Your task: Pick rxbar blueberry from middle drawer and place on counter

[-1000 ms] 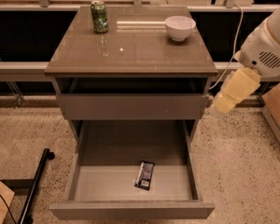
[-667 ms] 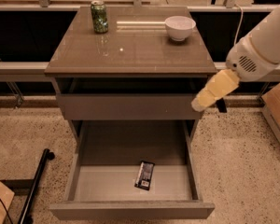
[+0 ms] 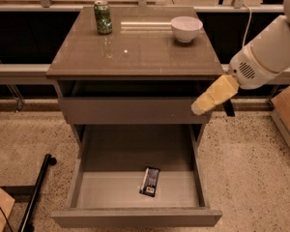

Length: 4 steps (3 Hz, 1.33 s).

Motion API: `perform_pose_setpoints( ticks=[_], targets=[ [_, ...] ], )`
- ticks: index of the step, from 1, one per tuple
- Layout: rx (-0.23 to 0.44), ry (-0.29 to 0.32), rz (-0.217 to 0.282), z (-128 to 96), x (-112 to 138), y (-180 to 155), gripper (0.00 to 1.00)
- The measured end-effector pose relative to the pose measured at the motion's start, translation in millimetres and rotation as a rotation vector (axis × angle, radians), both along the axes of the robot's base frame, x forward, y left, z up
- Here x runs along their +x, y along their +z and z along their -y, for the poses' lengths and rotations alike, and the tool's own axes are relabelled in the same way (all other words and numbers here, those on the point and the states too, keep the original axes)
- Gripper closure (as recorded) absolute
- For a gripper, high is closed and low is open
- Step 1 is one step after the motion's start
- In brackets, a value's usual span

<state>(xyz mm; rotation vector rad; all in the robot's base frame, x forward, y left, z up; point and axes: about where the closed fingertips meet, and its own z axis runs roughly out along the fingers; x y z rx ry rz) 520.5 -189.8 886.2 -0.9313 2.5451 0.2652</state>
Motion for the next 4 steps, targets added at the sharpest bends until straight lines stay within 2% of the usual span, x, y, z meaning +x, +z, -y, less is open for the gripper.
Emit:
perform_pose_setpoints(
  ticks=[1,3,4],
  targets=[
    [0.044,-0.063,-0.054,-15,16,-37,0.00],
    [0.019,-0.244,-0.191,-26,49,-117,0.00],
    [0.024,-0.263,-0.201,-27,49,-119,0.00]
  ],
)
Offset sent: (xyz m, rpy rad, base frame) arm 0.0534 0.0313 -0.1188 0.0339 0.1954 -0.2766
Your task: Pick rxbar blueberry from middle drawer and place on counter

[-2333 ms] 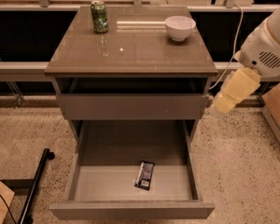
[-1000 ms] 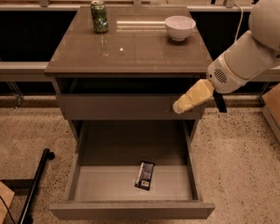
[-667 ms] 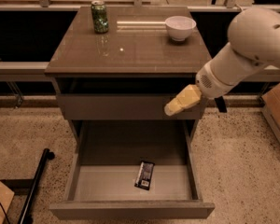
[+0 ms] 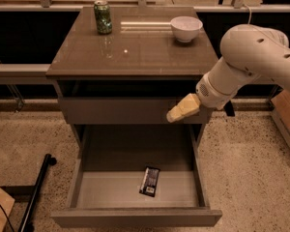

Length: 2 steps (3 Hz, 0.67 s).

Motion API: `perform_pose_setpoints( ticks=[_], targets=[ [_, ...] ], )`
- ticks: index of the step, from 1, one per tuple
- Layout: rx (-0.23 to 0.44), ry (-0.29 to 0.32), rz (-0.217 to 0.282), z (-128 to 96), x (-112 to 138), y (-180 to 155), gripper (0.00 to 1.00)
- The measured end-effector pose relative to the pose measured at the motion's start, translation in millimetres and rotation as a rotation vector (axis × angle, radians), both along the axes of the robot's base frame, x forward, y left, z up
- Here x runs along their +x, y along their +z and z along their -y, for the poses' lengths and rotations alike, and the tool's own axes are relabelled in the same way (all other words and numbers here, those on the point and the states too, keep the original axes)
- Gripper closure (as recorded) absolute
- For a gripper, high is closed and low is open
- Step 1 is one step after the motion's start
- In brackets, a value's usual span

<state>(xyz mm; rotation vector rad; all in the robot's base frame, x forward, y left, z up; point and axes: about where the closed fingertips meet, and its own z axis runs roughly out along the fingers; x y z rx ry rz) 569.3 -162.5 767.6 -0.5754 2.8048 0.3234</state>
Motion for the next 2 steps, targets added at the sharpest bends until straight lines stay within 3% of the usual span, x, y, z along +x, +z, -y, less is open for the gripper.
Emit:
perform_pose_setpoints(
  ticks=[1,2],
  targets=[
    [-0.007,-0.017,-0.028,0,0,-7,0.00],
    [0.063,-0.048,-0.081,-23,3,-31,0.00]
  ],
)
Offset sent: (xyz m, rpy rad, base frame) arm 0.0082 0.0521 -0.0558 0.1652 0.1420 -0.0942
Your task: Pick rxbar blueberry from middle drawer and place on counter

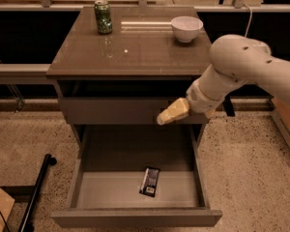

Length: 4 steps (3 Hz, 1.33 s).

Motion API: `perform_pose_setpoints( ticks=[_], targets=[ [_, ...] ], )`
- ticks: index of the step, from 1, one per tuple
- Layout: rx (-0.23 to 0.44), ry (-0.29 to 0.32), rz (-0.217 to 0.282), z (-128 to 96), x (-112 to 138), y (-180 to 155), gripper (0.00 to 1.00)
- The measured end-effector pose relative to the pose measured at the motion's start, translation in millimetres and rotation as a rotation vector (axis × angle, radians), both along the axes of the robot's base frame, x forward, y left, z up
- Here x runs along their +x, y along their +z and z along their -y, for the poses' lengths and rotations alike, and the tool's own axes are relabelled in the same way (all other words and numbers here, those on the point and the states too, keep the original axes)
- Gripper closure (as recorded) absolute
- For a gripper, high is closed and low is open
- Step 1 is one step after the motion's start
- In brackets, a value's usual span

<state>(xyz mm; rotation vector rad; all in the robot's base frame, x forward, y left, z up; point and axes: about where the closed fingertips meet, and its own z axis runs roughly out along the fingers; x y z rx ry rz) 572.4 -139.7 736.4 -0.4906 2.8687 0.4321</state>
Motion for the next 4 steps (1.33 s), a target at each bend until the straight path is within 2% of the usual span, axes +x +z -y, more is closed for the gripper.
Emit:
perform_pose_setpoints(
  ticks=[1,2,3,4],
  targets=[
    [0.040,-0.040,-0.081,-31,7,-40,0.00],
    [0.048,-0.115,-0.153,-52,14,-76,0.00],
    [0.040,-0.217,-0.243,-71,13,-117,0.00],
    [0.041,-0.246,-0.256,-73,13,-118,0.00]
  ],
)
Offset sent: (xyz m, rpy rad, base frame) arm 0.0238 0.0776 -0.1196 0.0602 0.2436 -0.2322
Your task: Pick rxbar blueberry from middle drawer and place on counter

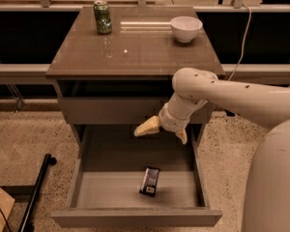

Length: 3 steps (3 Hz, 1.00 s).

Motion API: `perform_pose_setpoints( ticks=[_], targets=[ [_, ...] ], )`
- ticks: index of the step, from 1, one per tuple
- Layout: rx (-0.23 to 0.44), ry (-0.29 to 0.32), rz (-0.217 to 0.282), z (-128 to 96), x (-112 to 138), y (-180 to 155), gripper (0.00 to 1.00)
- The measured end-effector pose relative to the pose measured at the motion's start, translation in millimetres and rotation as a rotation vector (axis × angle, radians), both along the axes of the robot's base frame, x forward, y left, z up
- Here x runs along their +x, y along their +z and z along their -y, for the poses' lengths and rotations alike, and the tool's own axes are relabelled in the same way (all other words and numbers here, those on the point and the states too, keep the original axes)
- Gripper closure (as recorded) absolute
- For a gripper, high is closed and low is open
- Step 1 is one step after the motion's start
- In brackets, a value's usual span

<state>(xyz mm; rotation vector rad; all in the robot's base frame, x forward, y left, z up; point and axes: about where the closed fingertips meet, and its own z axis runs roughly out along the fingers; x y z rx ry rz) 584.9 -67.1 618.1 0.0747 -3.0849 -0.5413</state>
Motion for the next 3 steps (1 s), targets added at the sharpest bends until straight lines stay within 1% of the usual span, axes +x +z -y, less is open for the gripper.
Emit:
perform_pose_setpoints(
  ticks=[1,2,3],
  targets=[
    [-0.011,-0.021,-0.023,-2,1,-12,0.00],
    [0.016,-0.086,-0.066,-11,13,-50,0.00],
    [0.007,-0.136,-0.106,-14,20,-78,0.00]
  ],
)
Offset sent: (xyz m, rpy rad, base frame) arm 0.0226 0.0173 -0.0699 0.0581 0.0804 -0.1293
